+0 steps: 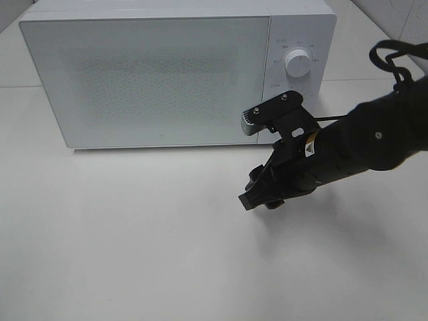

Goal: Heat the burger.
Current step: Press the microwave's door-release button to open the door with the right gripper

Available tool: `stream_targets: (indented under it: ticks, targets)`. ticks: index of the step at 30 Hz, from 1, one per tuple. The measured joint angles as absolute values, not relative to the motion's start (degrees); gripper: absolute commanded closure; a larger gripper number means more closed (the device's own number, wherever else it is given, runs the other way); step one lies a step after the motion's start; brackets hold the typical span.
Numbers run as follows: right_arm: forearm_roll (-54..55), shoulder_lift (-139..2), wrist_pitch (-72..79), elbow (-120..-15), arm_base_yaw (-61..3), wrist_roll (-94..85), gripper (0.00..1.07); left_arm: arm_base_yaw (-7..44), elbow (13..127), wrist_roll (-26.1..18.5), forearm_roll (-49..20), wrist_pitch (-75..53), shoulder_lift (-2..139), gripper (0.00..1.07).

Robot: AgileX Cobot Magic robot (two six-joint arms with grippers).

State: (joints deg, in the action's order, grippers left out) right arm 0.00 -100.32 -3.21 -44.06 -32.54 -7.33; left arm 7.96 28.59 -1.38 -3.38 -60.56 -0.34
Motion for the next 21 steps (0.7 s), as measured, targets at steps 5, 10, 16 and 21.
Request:
stream_targets:
  ticks: [5,10,16,21]
  targets:
    - [0.0,-100.0,-17.6,-51.4,-32.0,-3.7,0.51,8.0,28.6,-1.4,-3.4,-60.6,-0.3,1.06]
    - [0.0,-99.9,-26.3,-55.7,-26.9,0.5,0.51,8.0,28.6,-1.4,-3.4,-60.6,-0.3,1.06]
    - [0.0,-99.6,-35.9,-57.4,-16.7,2.1,0.51,8.0,28.6,-1.4,-3.4,-60.6,-0.3,1.06]
    - [0.0,-97.2,-38.6,-57.4,-11.9,2.5,0.51,8.0,28.6,-1.4,-3.4,-60.6,-0.3,1.06]
